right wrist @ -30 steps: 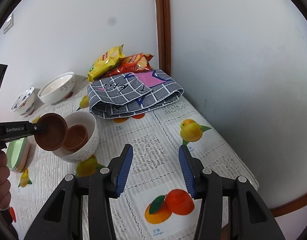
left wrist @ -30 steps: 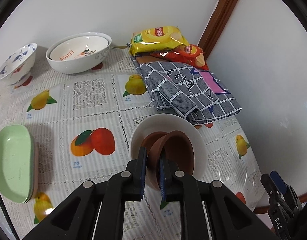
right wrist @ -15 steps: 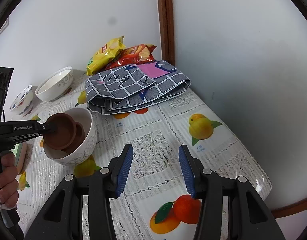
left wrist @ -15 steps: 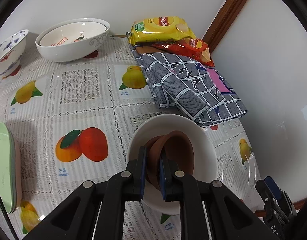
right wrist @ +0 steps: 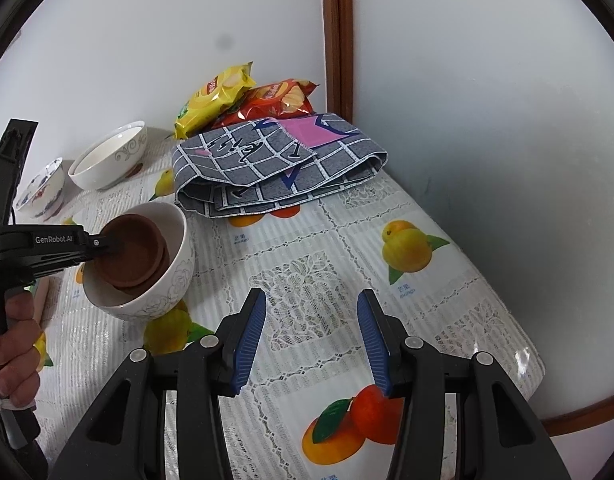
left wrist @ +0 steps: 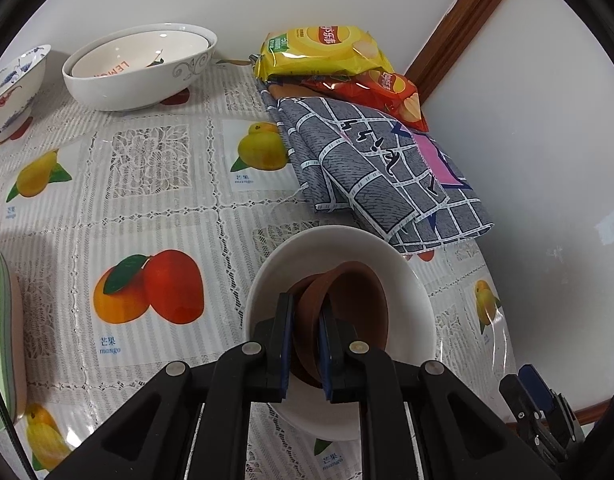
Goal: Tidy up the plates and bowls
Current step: 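Lower the brown bowl into the white bowl and open the left gripper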
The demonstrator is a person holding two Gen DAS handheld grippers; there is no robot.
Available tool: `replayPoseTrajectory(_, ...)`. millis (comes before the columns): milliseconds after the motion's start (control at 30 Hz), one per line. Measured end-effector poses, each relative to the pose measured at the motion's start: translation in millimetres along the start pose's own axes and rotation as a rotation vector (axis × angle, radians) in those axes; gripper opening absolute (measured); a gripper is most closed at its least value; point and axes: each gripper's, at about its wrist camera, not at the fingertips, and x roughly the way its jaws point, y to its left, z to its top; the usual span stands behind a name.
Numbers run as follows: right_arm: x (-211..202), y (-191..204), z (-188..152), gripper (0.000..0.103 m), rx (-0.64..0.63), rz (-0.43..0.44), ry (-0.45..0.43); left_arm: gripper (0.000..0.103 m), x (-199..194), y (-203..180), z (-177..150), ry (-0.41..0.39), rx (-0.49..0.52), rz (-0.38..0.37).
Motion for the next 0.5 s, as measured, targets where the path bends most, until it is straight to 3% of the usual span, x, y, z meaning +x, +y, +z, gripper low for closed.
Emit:
replayPoseTrajectory(233, 0, 0, 0, 0.047, 0.007, 0.005, 0.008, 0.012, 3, 1, 0, 0.021, -0.008, -0.025)
replayPoseTrajectory(500, -3, 7, 2, 0.047, -0.008, 0.021, 0.003, 0.020, -8, -7, -5, 0.031, 0.027, -0.004)
